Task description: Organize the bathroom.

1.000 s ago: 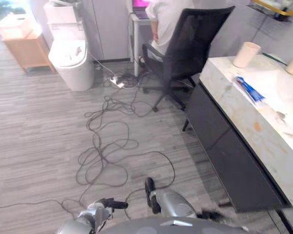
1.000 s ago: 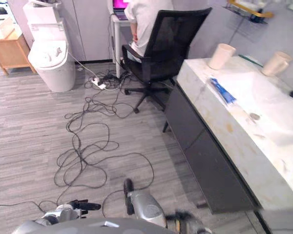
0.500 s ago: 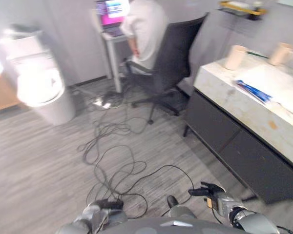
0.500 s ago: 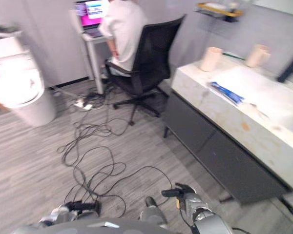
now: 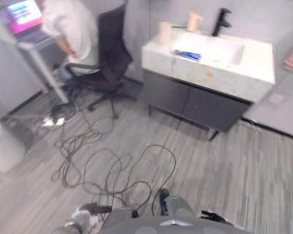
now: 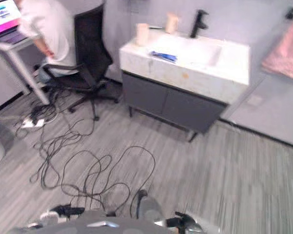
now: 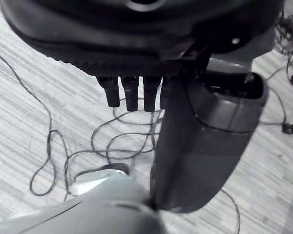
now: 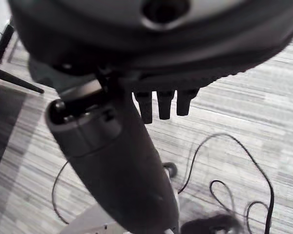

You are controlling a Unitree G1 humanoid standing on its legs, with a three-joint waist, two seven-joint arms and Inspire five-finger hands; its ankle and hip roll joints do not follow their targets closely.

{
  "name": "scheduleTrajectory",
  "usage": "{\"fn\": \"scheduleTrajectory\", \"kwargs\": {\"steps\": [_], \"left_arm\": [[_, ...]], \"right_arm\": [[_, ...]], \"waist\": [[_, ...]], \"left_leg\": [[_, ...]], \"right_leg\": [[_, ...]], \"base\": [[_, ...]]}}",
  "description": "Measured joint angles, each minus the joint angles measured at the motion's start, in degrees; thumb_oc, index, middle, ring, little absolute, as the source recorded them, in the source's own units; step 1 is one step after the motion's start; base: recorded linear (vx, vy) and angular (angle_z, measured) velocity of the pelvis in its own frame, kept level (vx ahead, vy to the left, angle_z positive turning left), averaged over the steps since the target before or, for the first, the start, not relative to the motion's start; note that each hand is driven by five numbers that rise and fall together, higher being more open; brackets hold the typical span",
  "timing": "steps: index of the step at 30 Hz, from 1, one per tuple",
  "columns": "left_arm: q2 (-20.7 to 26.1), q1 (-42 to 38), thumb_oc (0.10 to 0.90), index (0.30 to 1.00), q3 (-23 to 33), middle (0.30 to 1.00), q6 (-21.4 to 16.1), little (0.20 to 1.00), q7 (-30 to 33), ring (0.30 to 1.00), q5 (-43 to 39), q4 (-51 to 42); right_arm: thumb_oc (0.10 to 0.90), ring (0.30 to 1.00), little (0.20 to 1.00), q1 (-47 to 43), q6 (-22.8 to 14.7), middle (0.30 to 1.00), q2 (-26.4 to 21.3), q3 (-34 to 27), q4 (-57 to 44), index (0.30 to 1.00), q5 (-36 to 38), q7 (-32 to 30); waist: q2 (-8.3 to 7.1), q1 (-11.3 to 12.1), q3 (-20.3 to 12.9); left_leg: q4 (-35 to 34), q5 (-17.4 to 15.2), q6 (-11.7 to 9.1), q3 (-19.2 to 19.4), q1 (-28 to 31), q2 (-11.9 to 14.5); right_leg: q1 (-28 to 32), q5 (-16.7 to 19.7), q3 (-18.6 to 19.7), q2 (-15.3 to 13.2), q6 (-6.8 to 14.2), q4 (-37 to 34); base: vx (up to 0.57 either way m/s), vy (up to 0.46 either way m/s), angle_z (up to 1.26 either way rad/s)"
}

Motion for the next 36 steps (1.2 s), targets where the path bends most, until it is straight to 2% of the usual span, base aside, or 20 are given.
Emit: {"fn": "scheduleTrajectory", "kwargs": {"steps": [1,2,5,7,8,11,13,14,16,17,18,20,23,25,26,30,33,34,35,36], "left_arm": [[0.73,0.01,0.800,0.900,0.49,0.900,-0.55,0.900,0.42,0.900,0.29,-0.40],[1.17,-0.18,0.800,0.900,0.37,0.900,-1.34,0.900,0.62,0.900,0.55,-0.53],[1.36,-1.54,0.800,0.900,0.34,0.900,-2.96,0.900,-0.27,0.900,1.40,-2.70],[1.32,-0.40,0.800,0.900,0.43,0.900,-2.51,0.900,-1.08,0.900,1.27,-2.50],[1.16,-0.04,0.800,0.900,0.31,0.900,-2.63,0.900,-1.37,0.900,1.28,-2.56],[0.64,0.62,0.800,0.900,0.43,0.900,-2.64,0.900,-0.82,0.900,1.31,-1.80],[-0.33,0.66,0.800,0.900,0.92,0.900,-2.50,0.900,-0.51,0.900,1.29,-0.23],[-0.59,0.52,0.800,0.900,0.93,0.900,-2.68,0.900,-0.43,0.900,1.24,0.01],[-1.09,0.53,0.800,0.900,1.23,0.900,-2.73,0.900,-0.29,0.900,1.21,0.04],[-1.43,0.38,0.800,0.900,1.62,0.900,-2.75,0.900,-0.20,0.900,1.08,0.05],[-1.53,0.29,0.800,0.900,1.61,0.900,-2.84,0.900,-0.19,0.900,0.88,-0.14],[-1.69,-0.38,0.800,0.900,1.42,0.900,-3.06,0.900,-0.20,0.900,0.51,-0.94],[-1.94,-1.78,0.800,0.900,0.95,0.900,-2.90,0.900,-0.42,0.900,-0.21,-1.60],[-1.99,-2.54,0.800,0.900,0.99,0.900,-2.65,0.900,-0.50,0.900,-0.33,-1.67],[-2.06,-3.72,0.800,0.900,1.06,0.900,-2.59,0.900,-0.55,0.900,-0.37,-1.78],[-2.02,-4.03,0.800,0.900,3.12,0.900,-2.64,0.900,-0.45,0.900,-0.60,-2.46],[-1.44,-3.52,0.800,0.900,3.63,0.900,-2.35,0.900,-0.38,0.900,-0.31,-2.24],[-0.99,-3.22,0.800,0.900,3.35,0.900,-2.21,0.900,-0.33,0.900,-0.07,-2.04],[-0.84,-2.86,0.800,0.900,3.28,0.900,-1.95,0.900,-0.24,0.900,0.04,-1.79],[-0.41,-2.48,0.800,0.900,3.20,0.900,-1.42,0.900,-0.03,0.900,0.01,-1.82]], "right_arm": [[0.800,0.900,0.900,0.97,0.11,0.900,1.25,0.38,-1.19,0.900,0.05,-0.25],[0.800,0.900,0.900,1.68,0.59,0.900,1.58,0.45,-1.18,0.900,0.11,0.23],[0.800,0.900,0.900,3.38,3.13,0.900,2.66,-0.06,0.59,0.900,0.06,0.62],[0.800,0.900,0.900,5.37,2.75,0.900,2.85,-0.63,0.46,0.900,0.21,0.49],[0.800,0.900,0.900,5.30,2.25,0.900,2.69,-0.71,0.10,0.900,0.23,0.30],[0.800,0.900,0.900,5.38,1.21,0.900,2.99,-1.07,-0.11,0.900,0.18,0.44],[0.800,0.900,0.900,4.22,1.09,0.900,2.44,0.12,0.03,0.900,0.02,0.25],[0.800,0.900,0.900,4.46,0.96,0.900,1.77,-0.01,0.28,0.900,0.11,0.18],[0.800,0.900,0.900,4.08,0.88,0.900,1.16,-0.07,0.28,0.900,0.14,0.02],[0.800,0.900,0.900,2.59,0.79,0.900,0.71,0.15,0.22,0.900,0.14,-0.24],[0.800,0.900,0.900,2.38,0.71,0.900,0.61,0.15,0.20,0.900,0.14,-0.25],[0.800,0.900,0.900,1.26,0.73,0.900,0.54,0.32,0.32,0.900,0.09,-0.27],[0.800,0.900,0.900,-1.42,0.79,0.900,0.85,0.72,0.46,0.900,-0.06,-0.13],[0.800,0.900,0.900,-2.73,0.73,0.900,0.66,0.67,0.50,0.900,-0.02,-0.22],[0.800,0.900,0.900,-3.43,0.69,0.900,0.25,0.61,0.71,0.900,-0.01,-0.23],[0.800,0.900,0.900,-3.04,0.19,0.900,-0.08,0.03,0.92,0.900,-0.08,-0.18],[0.800,0.900,0.900,-3.18,0.22,0.900,0.08,0.31,0.99,0.900,-2.39,0.00],[0.800,0.900,0.900,-2.85,0.48,0.900,0.89,0.88,1.30,0.900,-2.35,-0.12],[0.800,0.900,0.900,-2.48,0.66,0.900,1.44,0.79,1.92,0.900,-2.25,-0.17],[0.800,0.900,0.900,-2.61,0.78,0.900,2.00,0.35,2.07,0.900,-2.08,-0.63]], "waist": [[-3.05,-0.20,1.27],[-3.58,-0.80,1.23],[-5.73,-1.37,1.13],[-7.14,-1.25,0.36],[-6.40,-1.53,0.37],[-4.39,-1.65,-0.64],[-3.68,-1.18,-1.92],[-2.88,-0.96,-2.27],[-2.02,-0.32,-2.49],[-1.88,0.12,-2.41],[-1.96,0.37,-2.39],[-2.38,1.57,-2.31],[-3.85,1.93,-1.33],[-4.33,2.57,-0.32],[-3.48,3.38,1.43],[-2.85,6.07,2.43],[-2.79,6.27,2.17],[-3.67,6.21,1.94],[-3.59,6.21,1.98],[-3.42,5.78,1.98]], "left_leg": [[-3.78,0.56,2.13,-0.32,1.29,-1.89],[-4.87,1.12,2.93,-0.79,0.65,-1.42],[-13.50,9.47,1.34,-3.53,2.43,-0.60],[-16.20,10.48,-0.63,-3.77,5.22,-0.88],[-16.57,11.09,-1.63,-3.90,5.96,-0.38],[-14.13,10.31,-4.77,-3.73,6.28,1.28],[-6.37,10.05,-5.68,-3.96,3.72,1.69],[-1.97,10.01,-7.13,-4.14,1.68,1.90],[2.13,10.10,-7.69,-4.52,-0.05,1.96],[11.17,11.85,-10.18,-6.65,-4.21,1.91],[14.22,13.23,-10.66,-7.51,-5.83,1.64],[12.42,12.45,-8.46,-7.80,-6.89,0.82],[-6.53,13.92,-5.43,-5.67,-6.90,0.57],[-22.72,18.98,-6.71,-5.67,-6.21,0.58],[-25.52,21.34,-7.54,-6.47,-7.22,1.93],[-24.53,21.86,-7.62,-7.73,-8.35,4.33],[-19.93,22.98,-5.88,-5.98,-8.32,1.91],[-19.74,22.83,-3.40,-5.14,-7.42,-0.01],[-20.62,23.17,-1.63,-4.66,-6.54,-0.42],[-22.02,23.80,0.79,-4.27,-4.68,-0.97]], "right_leg": [[-2.51,0.95,-0.56,-1.65,0.48,1.72],[-3.41,1.12,-0.67,-1.68,0.43,1.66],[0.48,1.47,-0.34,-3.25,0.84,-2.99],[8.78,1.76,0.41,-3.53,-0.86,-9.55],[10.61,5.23,0.03,-3.02,-1.84,-12.23],[12.13,6.22,0.63,-0.79,-3.76,-14.65],[14.45,7.23,1.52,-0.14,-5.07,-17.71],[14.71,7.30,2.05,-0.16,-5.72,-18.31],[14.68,7.23,3.15,0.34,-6.35,-18.29],[15.62,7.03,4.92,0.73,-9.00,-17.98],[15.90,6.90,5.21,0.61,-9.29,-17.98],[16.14,6.41,6.88,0.42,-10.27,-18.00],[16.29,5.48,8.06,0.57,-10.68,-18.35],[16.76,4.99,8.29,1.25,-10.51,-18.41],[18.06,4.29,8.37,2.55,-10.48,-18.42],[20.30,2.52,11.03,3.31,-9.55,-18.40],[21.30,0.57,12.97,0.05,-7.13,-18.38],[21.93,-0.16,12.42,-2.30,-6.55,-17.11],[20.74,-0.67,11.21,-2.75,-5.87,-13.47],[17.99,-1.17,9.77,-2.90,-4.15,-5.65]], "base": [[0.38,-0.123,-0.64],[0.39,-0.130,-0.12],[0.31,-0.084,0.35],[0.22,-0.070,0.12],[0.28,-0.094,0.10],[0.24,-0.090,-0.05],[0.20,-0.065,-0.30],[0.23,-0.045,-0.18],[0.20,-0.009,-0.40],[0.13,0.032,-0.50],[0.23,0.088,-0.59],[0.28,0.135,-0.38],[0.38,0.181,-0.20],[0.38,0.146,-0.05],[0.31,0.116,-0.05],[0.45,0.255,-0.38],[0.35,0.236,-0.64],[0.39,0.256,-0.54],[0.37,0.241,-0.50],[0.39,0.239,-0.50]]}}
